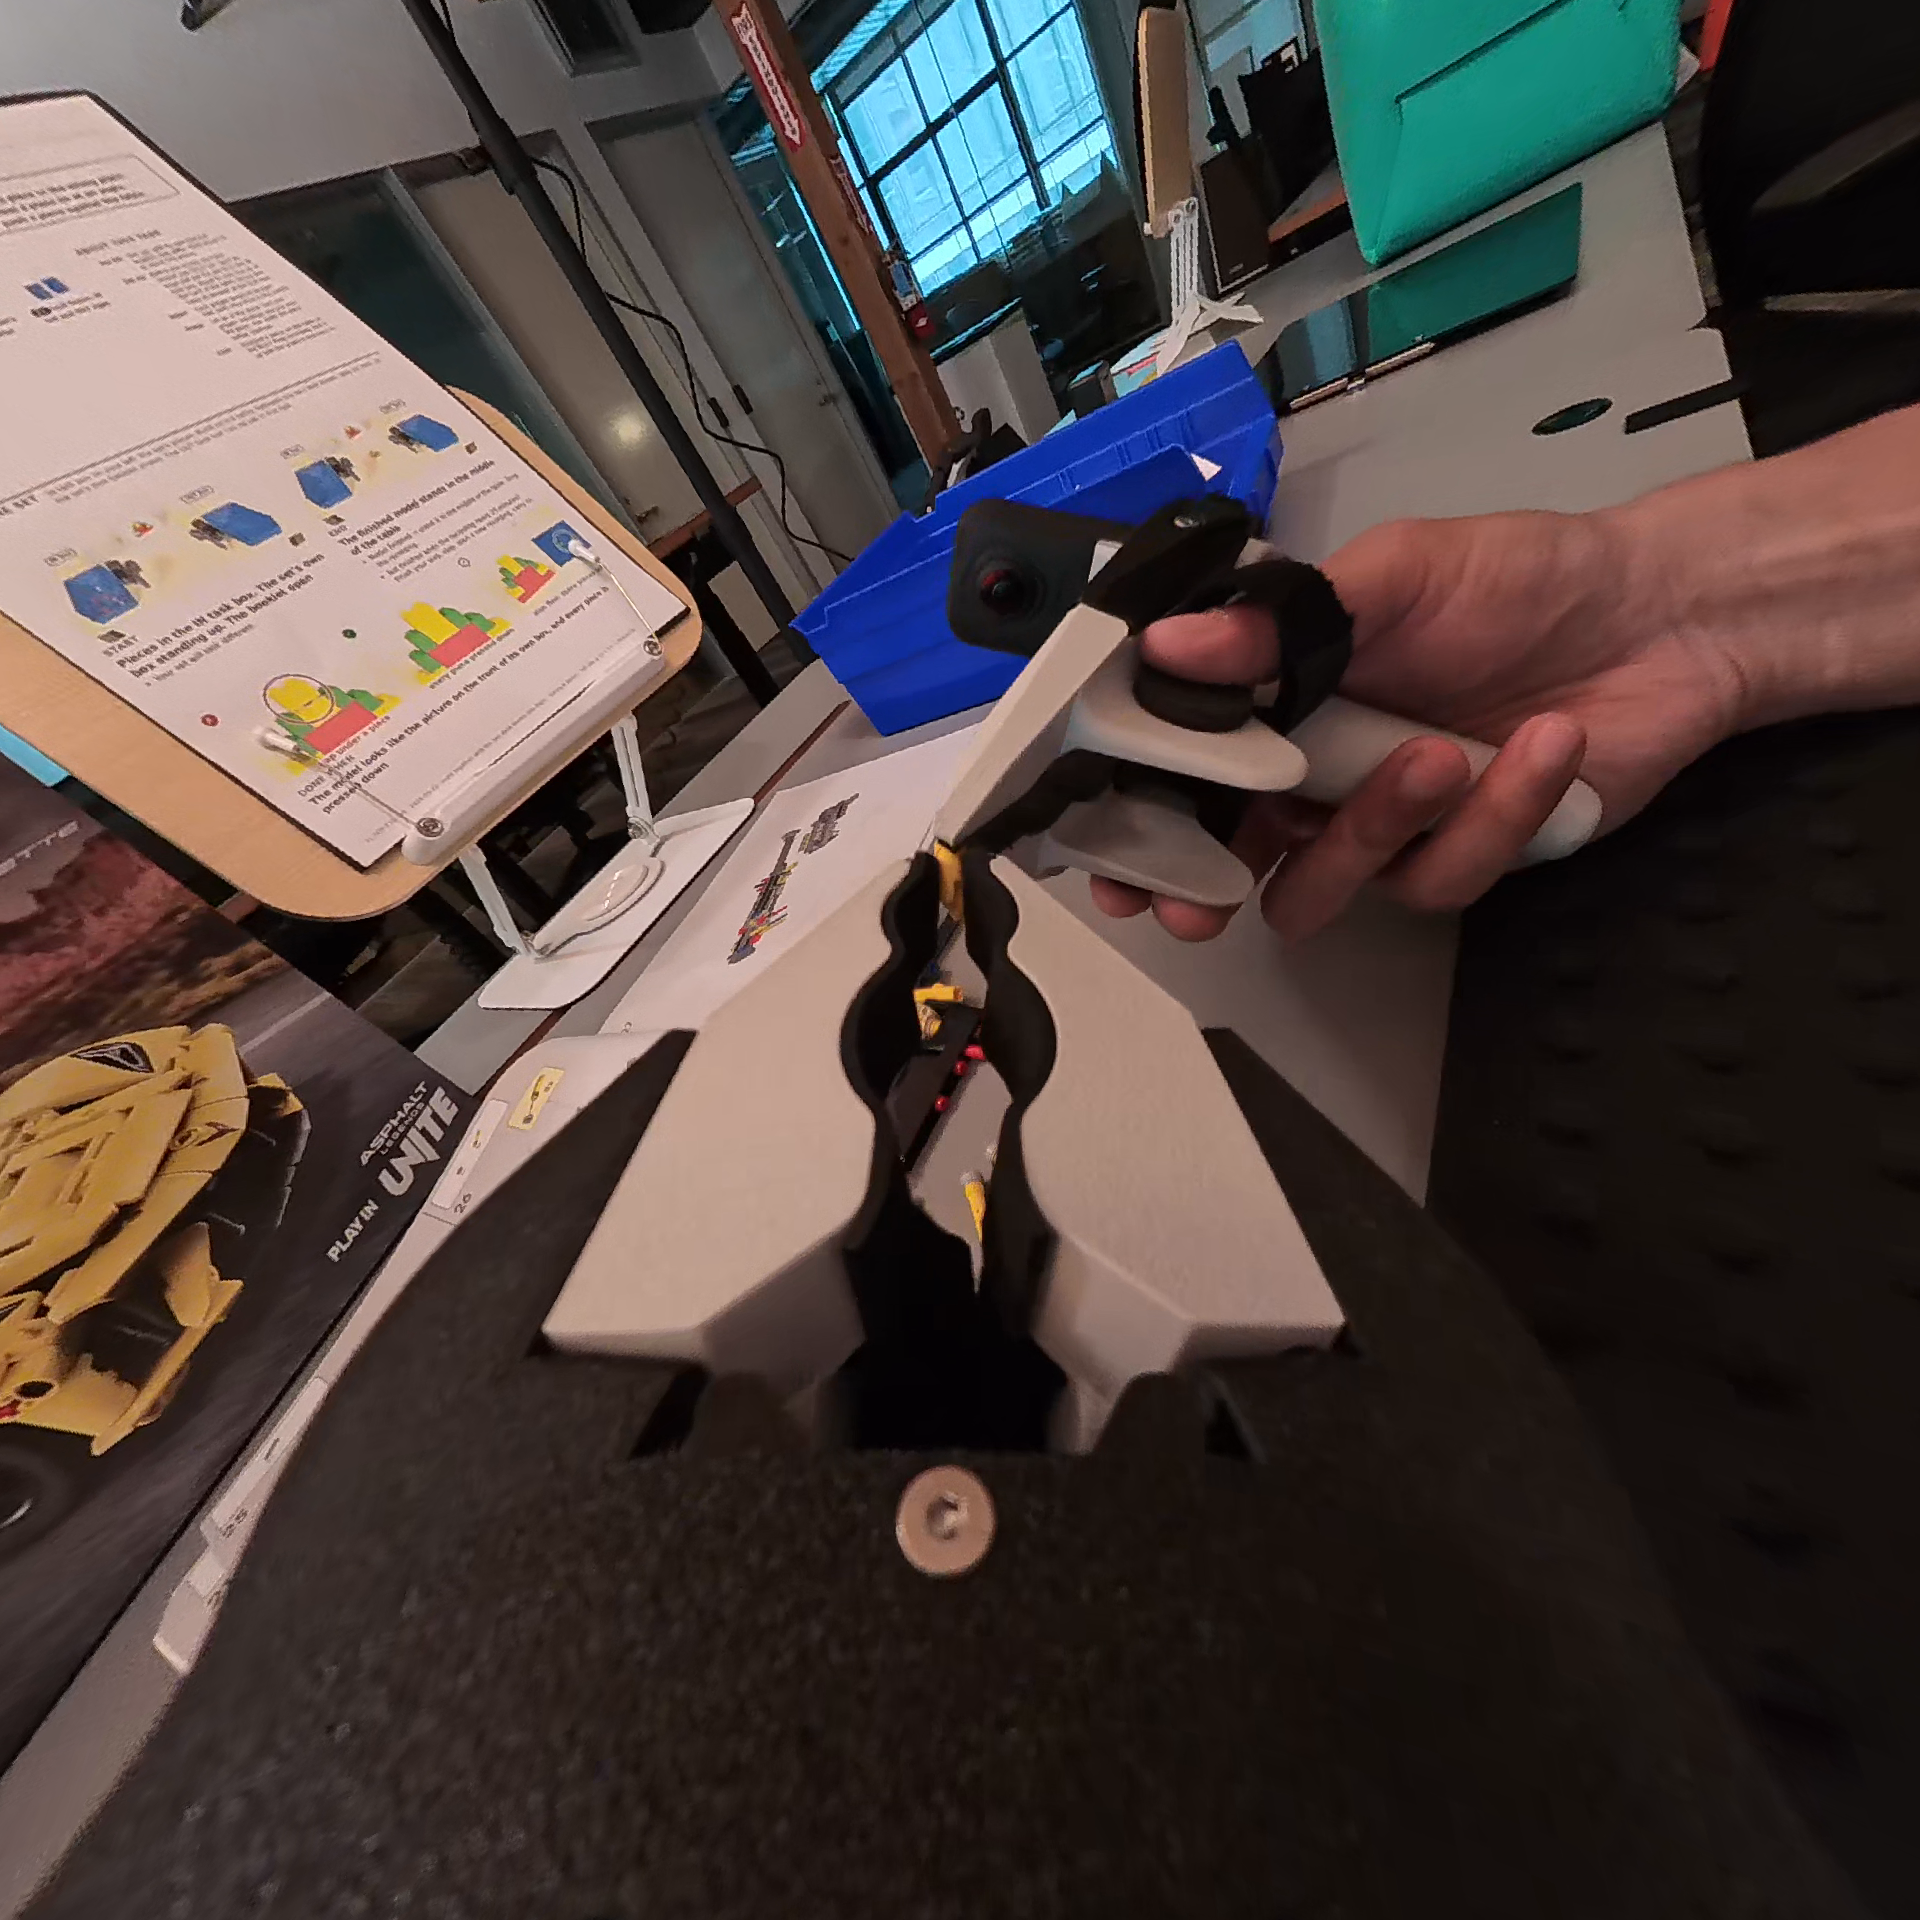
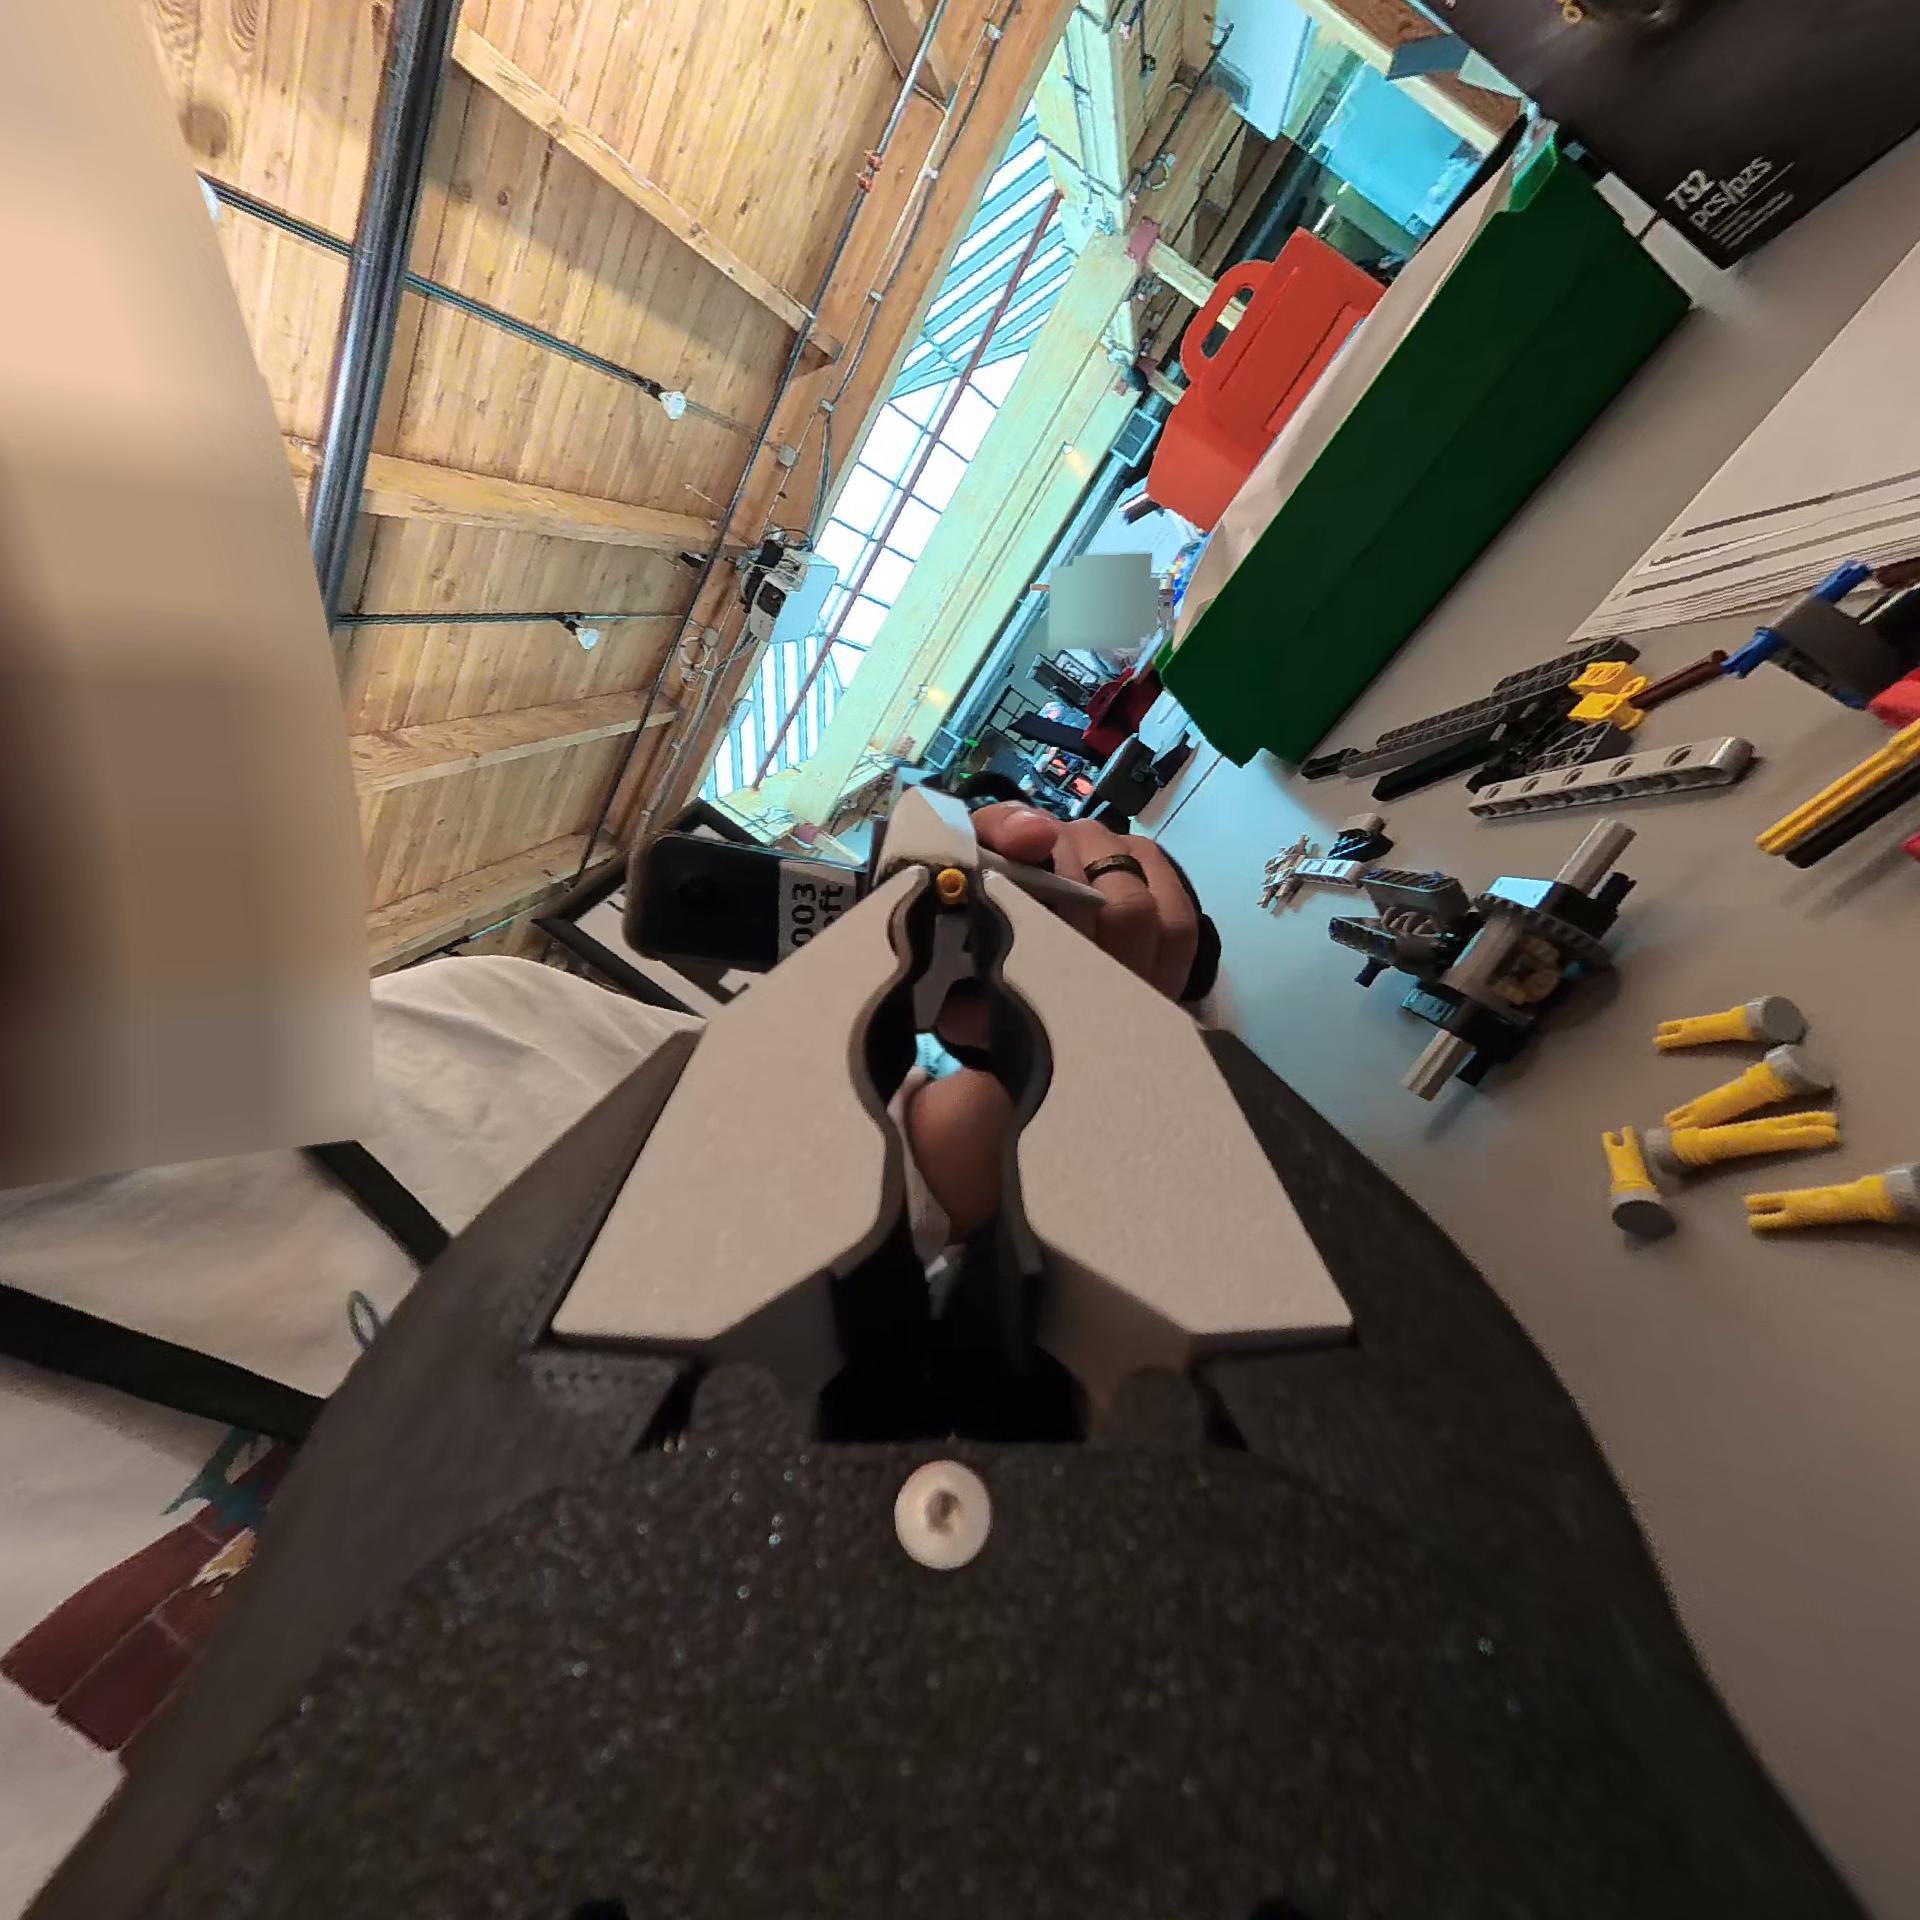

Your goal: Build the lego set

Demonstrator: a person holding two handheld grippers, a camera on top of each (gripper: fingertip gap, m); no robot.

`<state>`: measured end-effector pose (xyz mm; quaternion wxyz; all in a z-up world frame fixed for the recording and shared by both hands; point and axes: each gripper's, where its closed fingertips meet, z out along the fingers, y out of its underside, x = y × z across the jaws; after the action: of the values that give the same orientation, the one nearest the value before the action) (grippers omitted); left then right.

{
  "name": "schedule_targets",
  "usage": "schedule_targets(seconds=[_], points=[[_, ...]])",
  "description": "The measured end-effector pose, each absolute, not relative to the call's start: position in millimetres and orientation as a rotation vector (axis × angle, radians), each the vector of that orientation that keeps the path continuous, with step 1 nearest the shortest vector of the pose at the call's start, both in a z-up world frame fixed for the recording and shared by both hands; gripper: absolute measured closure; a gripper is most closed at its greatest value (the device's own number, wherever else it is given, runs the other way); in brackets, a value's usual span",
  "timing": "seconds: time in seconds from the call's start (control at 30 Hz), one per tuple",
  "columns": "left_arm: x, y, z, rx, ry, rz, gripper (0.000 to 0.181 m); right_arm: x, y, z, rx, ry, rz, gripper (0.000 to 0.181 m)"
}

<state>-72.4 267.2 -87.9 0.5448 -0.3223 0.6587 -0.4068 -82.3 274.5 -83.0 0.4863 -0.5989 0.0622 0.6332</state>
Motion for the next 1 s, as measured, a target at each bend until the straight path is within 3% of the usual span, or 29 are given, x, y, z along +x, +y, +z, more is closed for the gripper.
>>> schedule_targets(seconds=[0.03,0.3,0.53,0.77,0.87,1.0], points=[[-73,265,-85,-0.758,1.555,-0.979,0.177,-83,273,-81,-1.440,0.144,1.571,0.177],[-78,255,-69,-0.721,1.502,-1.092,0.178,-90,262,-66,-1.329,0.094,1.748,0.177],[-79,257,-77,-0.745,1.547,-1.075,0.178,-71,260,-67,-1.392,0.078,1.599,0.169],[-78,251,-108,-0.941,1.711,-1.223,0.177,46,202,-107,-1.999,-0.064,0.506,0.159],[-77,243,-113,-1.005,1.761,-1.314,0.177,44,173,-140,-2.231,-0.160,0.331,0.154],[-82,225,-120,-0.992,1.866,-1.393,0.177,27,165,-179,-2.391,-0.273,0.158,0.163]])
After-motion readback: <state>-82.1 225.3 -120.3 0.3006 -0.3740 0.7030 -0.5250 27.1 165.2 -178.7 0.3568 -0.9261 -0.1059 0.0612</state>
